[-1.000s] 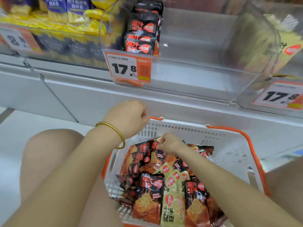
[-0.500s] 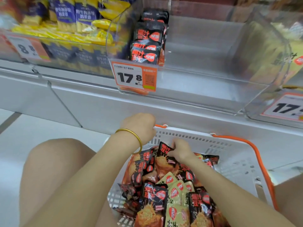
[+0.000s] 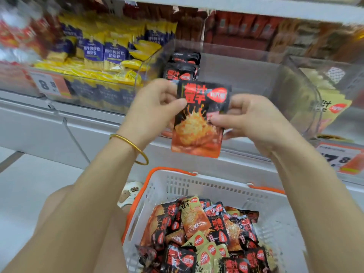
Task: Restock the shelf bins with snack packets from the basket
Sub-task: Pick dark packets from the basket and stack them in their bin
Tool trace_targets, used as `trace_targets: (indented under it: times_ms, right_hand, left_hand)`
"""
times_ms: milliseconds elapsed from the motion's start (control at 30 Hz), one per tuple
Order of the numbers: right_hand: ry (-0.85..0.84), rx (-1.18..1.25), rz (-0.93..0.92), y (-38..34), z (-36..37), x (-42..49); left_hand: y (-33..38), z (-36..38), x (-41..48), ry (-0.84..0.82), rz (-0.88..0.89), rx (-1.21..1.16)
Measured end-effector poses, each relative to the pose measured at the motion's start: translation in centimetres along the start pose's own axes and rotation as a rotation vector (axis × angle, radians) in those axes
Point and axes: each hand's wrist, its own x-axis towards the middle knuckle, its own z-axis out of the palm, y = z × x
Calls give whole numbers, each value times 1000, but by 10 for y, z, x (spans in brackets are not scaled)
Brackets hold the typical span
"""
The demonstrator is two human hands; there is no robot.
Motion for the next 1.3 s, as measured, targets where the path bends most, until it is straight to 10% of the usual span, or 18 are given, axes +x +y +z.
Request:
trace_targets:
  times_ms: [200,434,634,835,1035,1302]
  right_hand:
    - [295,-3,-131,-32,4,90]
    - [14,-814,136,2,52,130]
    - [44,-904,122,-6,32,122]
    - [142,-634,-142,-12,11,28]
    - [-323,-706,356,134,43,-3]
    - [-232,-494,610,256,137,-10]
  left_hand:
    - [-18,-21,25,470,255,331]
    - [-54,-16,33,408,304,585]
    - [-45,-9,16,412,372,569]
    - [-36,11,-18,56,204,464]
    - [-55,42,-34,-423,-8,809]
    - [-67,55,-28,-584,-103,956]
